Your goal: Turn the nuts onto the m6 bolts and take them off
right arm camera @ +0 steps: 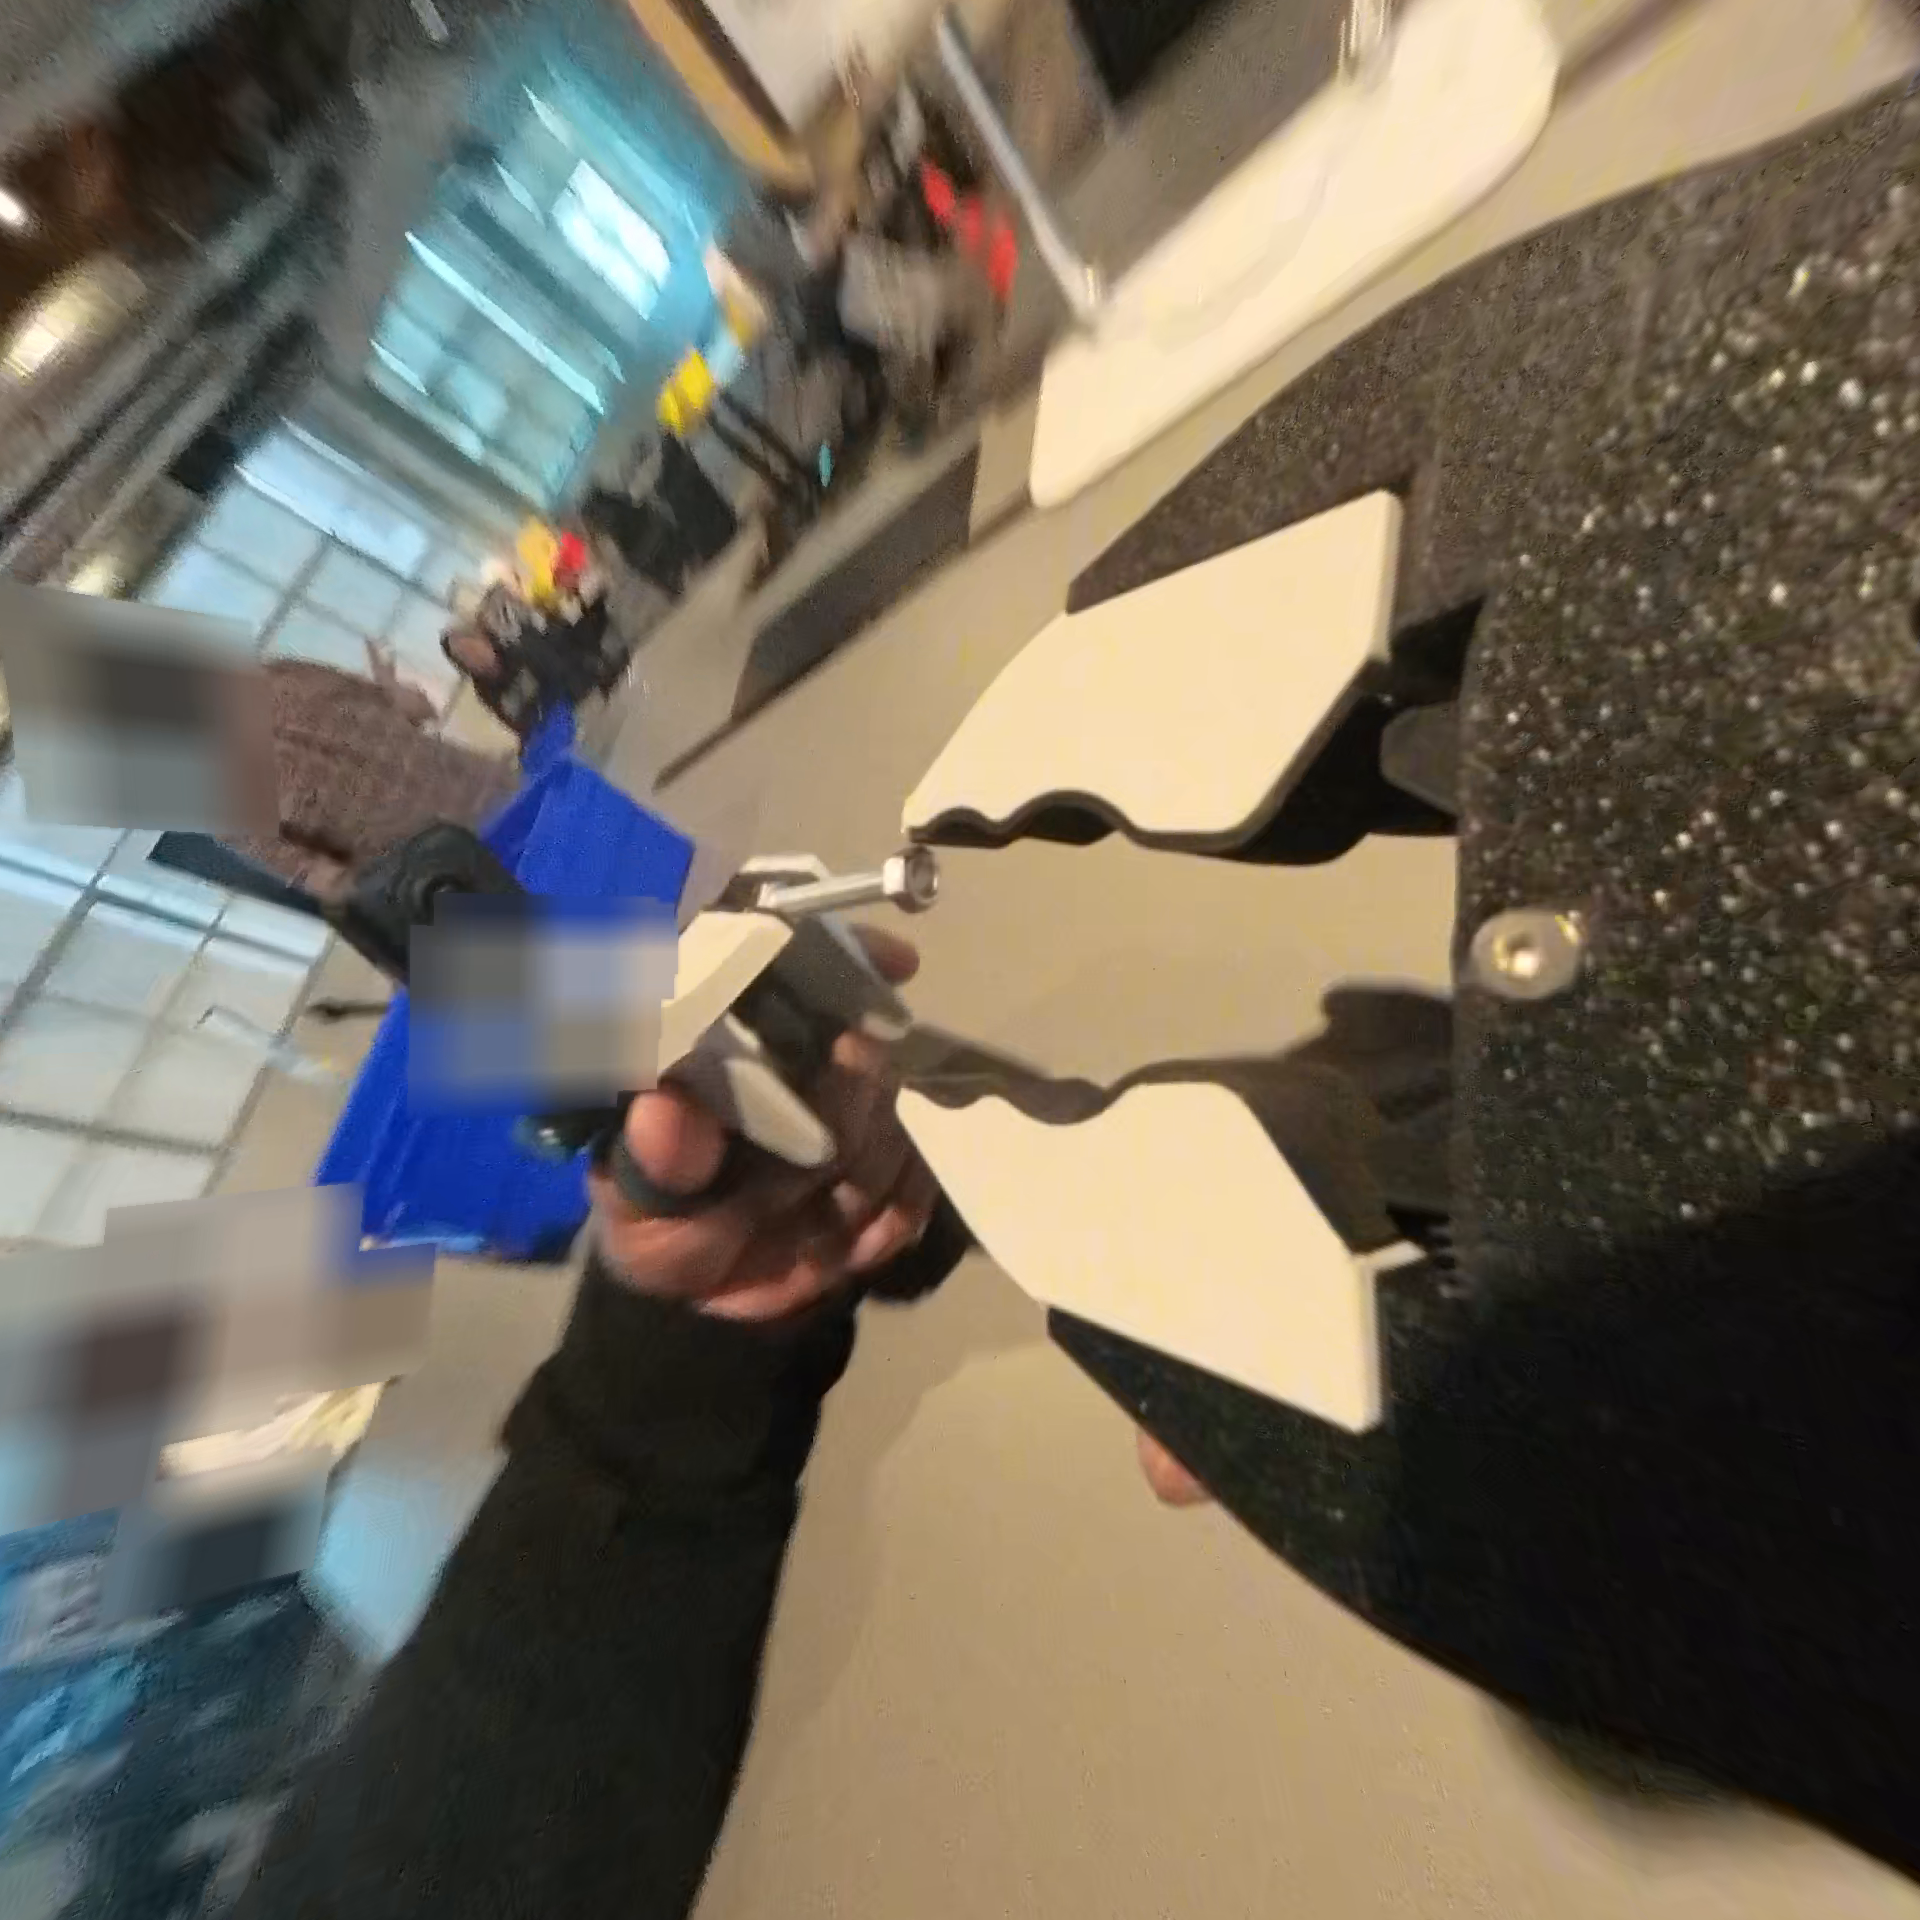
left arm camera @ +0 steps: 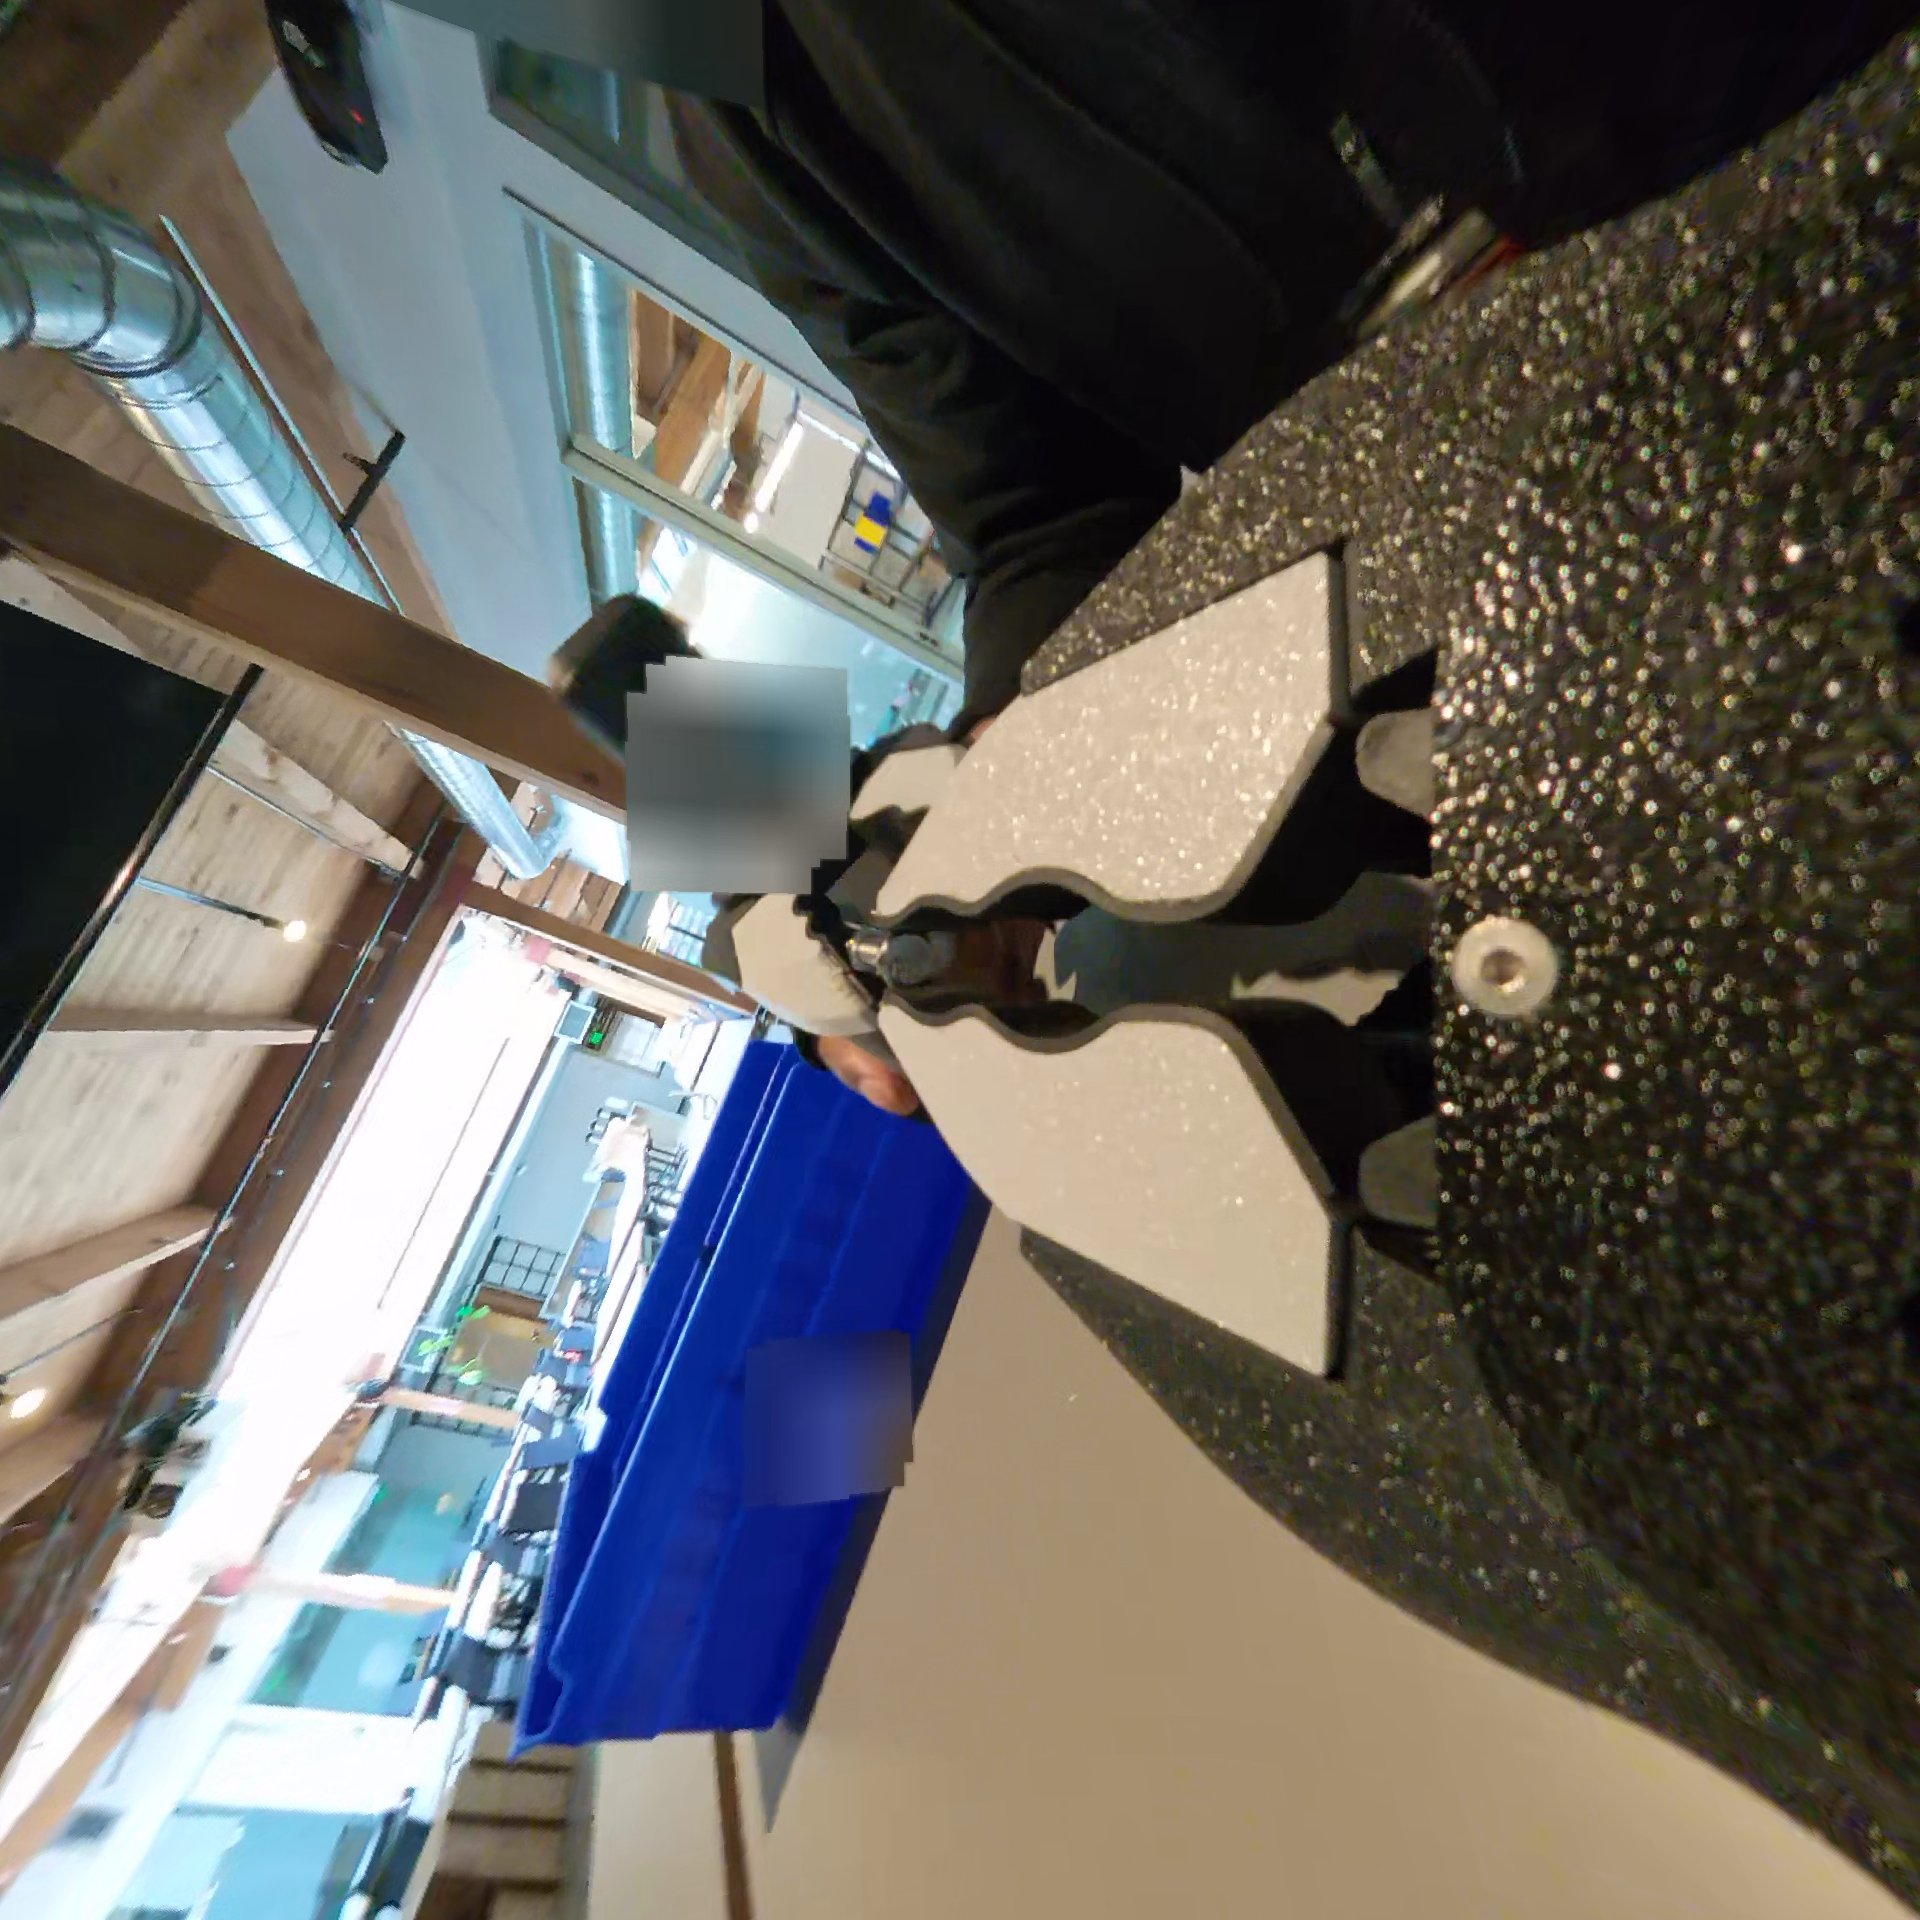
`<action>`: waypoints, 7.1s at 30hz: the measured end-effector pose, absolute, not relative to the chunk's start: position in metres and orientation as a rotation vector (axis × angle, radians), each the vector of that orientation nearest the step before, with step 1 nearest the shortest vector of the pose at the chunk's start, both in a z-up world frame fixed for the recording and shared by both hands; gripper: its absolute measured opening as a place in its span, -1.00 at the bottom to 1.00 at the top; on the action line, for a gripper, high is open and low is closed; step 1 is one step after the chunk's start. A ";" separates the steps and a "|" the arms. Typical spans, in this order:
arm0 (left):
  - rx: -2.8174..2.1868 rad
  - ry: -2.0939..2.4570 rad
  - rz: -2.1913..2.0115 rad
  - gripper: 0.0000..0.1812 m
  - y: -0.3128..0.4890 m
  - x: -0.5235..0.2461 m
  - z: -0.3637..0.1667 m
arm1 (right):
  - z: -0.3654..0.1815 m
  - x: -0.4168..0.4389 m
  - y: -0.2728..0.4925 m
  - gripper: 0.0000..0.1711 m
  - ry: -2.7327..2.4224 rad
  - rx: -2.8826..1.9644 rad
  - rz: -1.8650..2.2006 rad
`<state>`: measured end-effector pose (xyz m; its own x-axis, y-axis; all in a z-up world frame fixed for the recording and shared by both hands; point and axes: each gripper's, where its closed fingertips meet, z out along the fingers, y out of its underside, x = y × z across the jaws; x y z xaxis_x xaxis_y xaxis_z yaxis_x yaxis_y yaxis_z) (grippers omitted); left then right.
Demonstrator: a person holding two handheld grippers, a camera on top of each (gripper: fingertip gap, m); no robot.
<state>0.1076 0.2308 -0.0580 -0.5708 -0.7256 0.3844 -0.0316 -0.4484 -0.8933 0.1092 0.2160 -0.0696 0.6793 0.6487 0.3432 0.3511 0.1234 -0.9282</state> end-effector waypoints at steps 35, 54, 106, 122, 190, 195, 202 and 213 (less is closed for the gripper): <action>-0.919 1.426 -1.966 -0.89 0.218 0.097 -0.057 | -0.061 0.105 0.216 -0.62 -0.573 -1.615 0.815; -1.049 1.370 -2.142 -0.89 0.221 0.098 -0.057 | -0.064 0.109 0.209 -0.44 -0.841 -1.516 0.345; -1.046 1.372 -2.209 -0.90 0.214 0.098 -0.056 | -0.062 0.103 0.208 -0.47 -0.920 -1.464 0.140; -1.078 1.450 -2.195 -0.89 0.206 0.099 -0.062 | -0.071 0.104 0.208 -0.86 -1.024 -1.438 0.013; -1.017 1.359 -2.117 -0.89 0.218 0.100 -0.054 | -0.065 0.104 0.211 -0.54 -0.603 -1.607 0.775; -1.020 1.386 -2.090 -0.89 0.215 0.102 -0.057 | -0.068 0.099 0.208 -0.88 -0.598 -1.624 0.879; -1.157 1.452 -2.179 -0.89 0.209 0.103 -0.067 | -0.079 0.110 0.211 -0.88 -1.024 -1.436 -0.030; -1.098 1.365 -2.119 -0.89 0.221 0.104 -0.060 | -0.075 0.110 0.215 -0.48 -0.770 -1.557 0.379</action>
